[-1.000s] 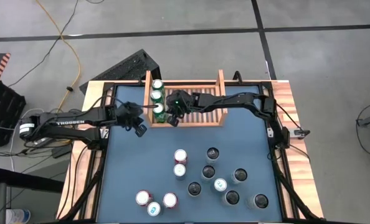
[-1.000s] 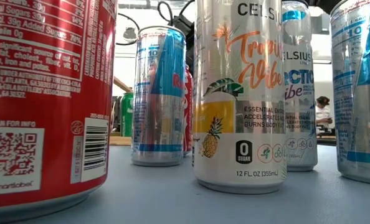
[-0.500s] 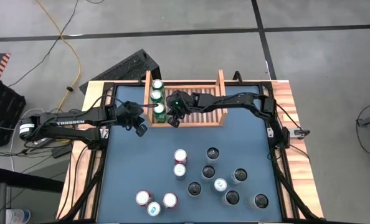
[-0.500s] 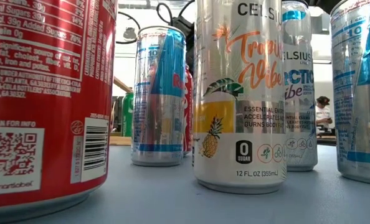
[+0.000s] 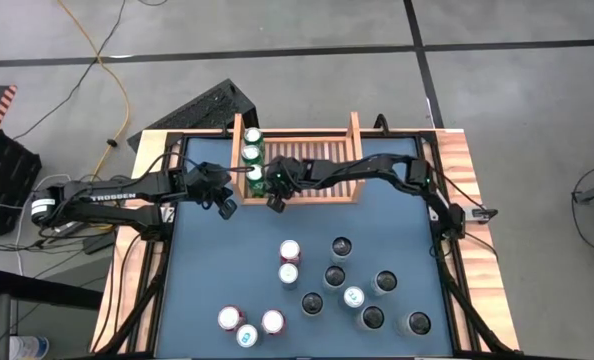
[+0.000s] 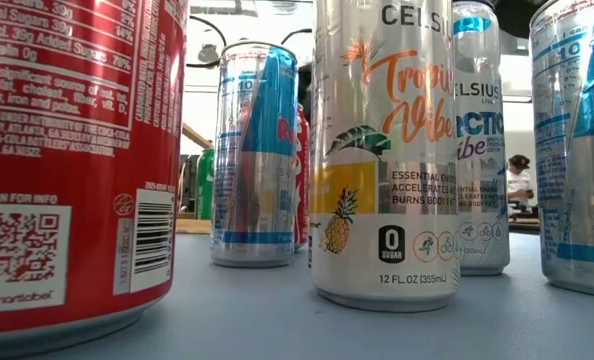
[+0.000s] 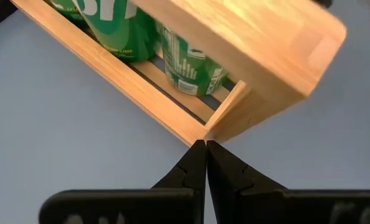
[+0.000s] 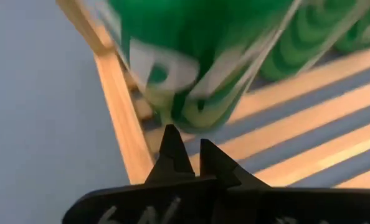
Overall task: Place canned beverage on shelf
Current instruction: Adjust the shelf
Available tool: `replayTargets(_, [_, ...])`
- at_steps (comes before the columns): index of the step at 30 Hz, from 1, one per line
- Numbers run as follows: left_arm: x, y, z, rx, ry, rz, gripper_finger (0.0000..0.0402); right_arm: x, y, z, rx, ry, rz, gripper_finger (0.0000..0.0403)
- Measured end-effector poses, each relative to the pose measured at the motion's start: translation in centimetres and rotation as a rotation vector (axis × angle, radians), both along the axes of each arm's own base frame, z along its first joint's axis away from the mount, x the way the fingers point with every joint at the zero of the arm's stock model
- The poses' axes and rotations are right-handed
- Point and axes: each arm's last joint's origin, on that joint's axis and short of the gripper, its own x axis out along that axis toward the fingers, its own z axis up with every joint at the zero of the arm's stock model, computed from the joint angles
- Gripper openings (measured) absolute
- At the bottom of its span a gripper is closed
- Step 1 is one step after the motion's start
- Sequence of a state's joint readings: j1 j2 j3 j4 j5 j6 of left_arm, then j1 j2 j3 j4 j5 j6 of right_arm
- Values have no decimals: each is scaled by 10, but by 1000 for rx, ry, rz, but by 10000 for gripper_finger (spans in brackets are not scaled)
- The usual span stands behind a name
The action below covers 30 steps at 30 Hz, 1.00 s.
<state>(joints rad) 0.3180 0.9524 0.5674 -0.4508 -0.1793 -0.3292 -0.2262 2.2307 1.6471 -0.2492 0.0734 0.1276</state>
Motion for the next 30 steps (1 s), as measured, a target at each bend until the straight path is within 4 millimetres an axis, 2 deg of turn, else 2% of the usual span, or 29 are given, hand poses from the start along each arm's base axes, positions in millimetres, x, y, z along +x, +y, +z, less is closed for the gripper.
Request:
replayTargets(5, [0, 0, 0, 0, -1, 0, 0, 2, -3, -11, 5, 4, -11, 0])
replayTargets(12, [0, 0, 0, 0, -2, 1, 0, 5, -2, -11, 42, -39, 48, 0])
replayTargets(18, [0, 0, 0, 0, -2, 1, 0, 3, 0, -14, 41, 3, 64, 0])
replayTargets(25, [0, 0, 0, -1, -3, 2, 0, -9, -2, -5, -25, 111, -42, 0])
replayTargets(30, [0, 0, 0, -1, -3, 2, 0, -4, -12, 2, -79, 23, -89, 0])
